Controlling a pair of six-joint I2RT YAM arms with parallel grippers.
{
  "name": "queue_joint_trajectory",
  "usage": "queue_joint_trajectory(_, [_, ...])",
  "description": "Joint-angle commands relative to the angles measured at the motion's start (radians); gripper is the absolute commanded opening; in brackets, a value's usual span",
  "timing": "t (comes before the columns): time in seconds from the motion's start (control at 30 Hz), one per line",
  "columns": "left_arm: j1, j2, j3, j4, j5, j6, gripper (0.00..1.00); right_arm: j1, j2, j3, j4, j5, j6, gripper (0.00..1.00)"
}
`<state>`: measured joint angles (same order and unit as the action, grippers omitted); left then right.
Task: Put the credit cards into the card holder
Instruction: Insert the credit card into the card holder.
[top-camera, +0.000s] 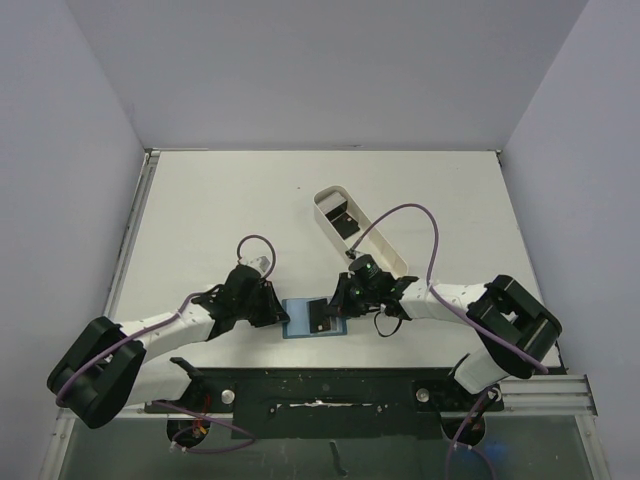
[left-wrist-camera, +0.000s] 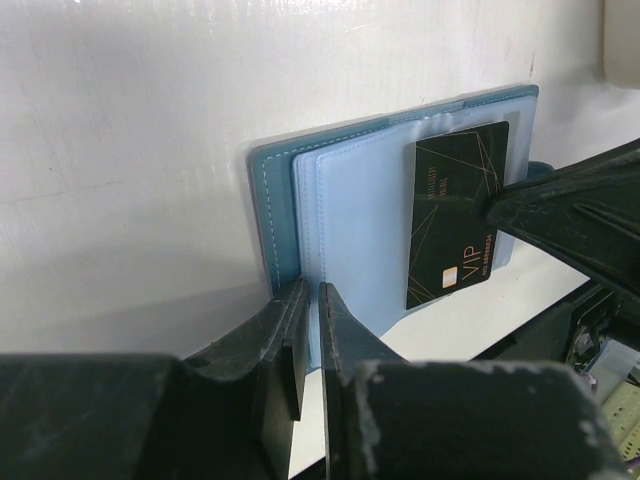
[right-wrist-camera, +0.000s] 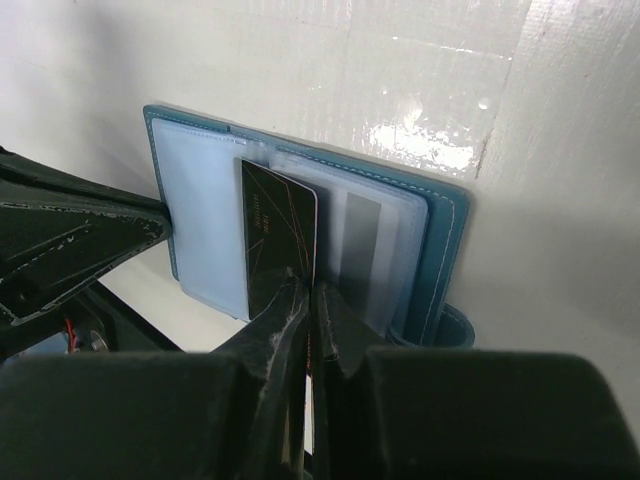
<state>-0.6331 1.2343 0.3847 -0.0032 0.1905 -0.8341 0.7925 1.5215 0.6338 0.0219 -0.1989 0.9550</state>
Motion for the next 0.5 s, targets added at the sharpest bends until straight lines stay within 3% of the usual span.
queue_joint_trajectory(0.0, [0.003, -0.022, -0.009, -0.001, -0.026, 0.003, 0.09, 0.002, 0.016, 0.013, 0.027, 0.042, 0.010, 0.00])
queue_joint_trajectory(0.37, [-0.003, -0.016, -0.038, 0.046, -0.008, -0.026, 0.09, 0.019, 0.078, 0.047, 0.041, 0.021, 0.023, 0.00])
queue_joint_trajectory(0.47, [-0.003, -0.016, -0.035, 0.046, -0.011, -0.026, 0.09, 0.027, 0.076, 0.062, 0.027, 0.024, 0.009, 0.08])
